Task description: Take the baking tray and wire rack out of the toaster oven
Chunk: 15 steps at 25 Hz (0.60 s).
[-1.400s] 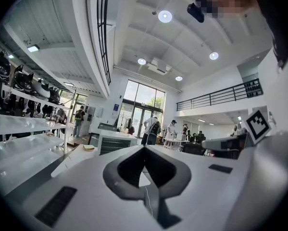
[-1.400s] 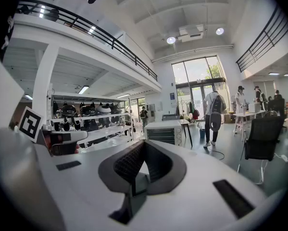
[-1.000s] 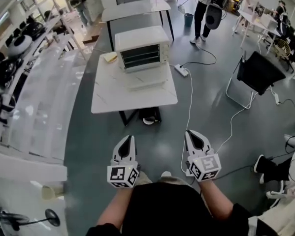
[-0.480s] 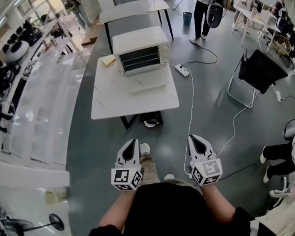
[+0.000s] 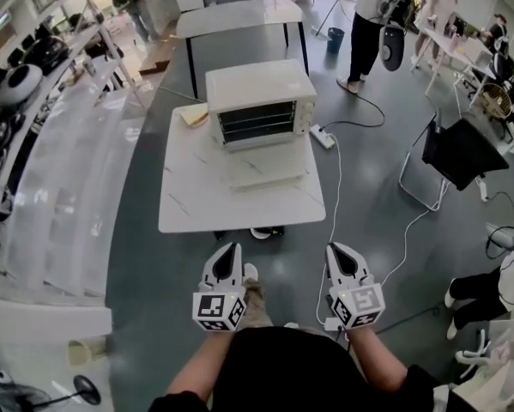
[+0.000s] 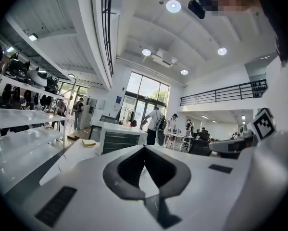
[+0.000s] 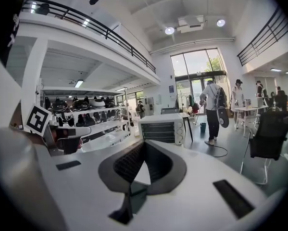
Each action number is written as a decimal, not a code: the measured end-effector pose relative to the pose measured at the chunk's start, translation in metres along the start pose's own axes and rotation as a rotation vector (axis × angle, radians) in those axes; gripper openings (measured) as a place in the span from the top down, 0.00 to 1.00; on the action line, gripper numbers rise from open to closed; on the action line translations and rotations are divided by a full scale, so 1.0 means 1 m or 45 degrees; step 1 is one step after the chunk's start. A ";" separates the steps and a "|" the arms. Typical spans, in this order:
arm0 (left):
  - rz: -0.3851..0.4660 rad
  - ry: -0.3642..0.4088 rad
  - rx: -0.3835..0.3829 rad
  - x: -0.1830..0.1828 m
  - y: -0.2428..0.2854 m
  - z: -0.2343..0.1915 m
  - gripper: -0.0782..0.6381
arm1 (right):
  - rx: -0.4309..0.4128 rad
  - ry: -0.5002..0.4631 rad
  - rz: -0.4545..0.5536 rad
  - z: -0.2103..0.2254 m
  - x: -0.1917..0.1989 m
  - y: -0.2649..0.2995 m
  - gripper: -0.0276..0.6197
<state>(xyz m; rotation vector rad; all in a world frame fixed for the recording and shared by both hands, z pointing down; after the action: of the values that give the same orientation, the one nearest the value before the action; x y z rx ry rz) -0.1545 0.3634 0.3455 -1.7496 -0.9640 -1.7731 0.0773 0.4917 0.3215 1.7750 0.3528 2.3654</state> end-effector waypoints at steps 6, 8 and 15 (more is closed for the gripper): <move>-0.006 -0.039 0.013 -0.009 0.067 -0.064 0.87 | -0.010 0.001 -0.033 -0.006 -0.026 0.102 0.92; -0.008 -0.053 0.024 -0.012 0.088 -0.082 0.87 | 0.001 -0.011 -0.037 -0.008 -0.036 0.129 0.92; 0.009 -0.093 0.098 -0.029 0.152 -0.145 0.87 | 0.050 -0.019 -0.080 -0.020 -0.059 0.213 0.92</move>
<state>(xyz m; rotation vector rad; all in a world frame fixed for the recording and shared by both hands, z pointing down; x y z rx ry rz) -0.1338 0.1528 0.3494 -1.7780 -1.0402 -1.6554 0.0768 0.2696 0.3221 1.7699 0.4495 2.3167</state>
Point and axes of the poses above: the fingertips, and each gripper's own axes: y forward along the fingers, z to its right, x out of its underside, the point moved 6 cm from there along -y, backward along the fingers, and after that the axes turned 11 degrees about y, right-handed, at the moved point
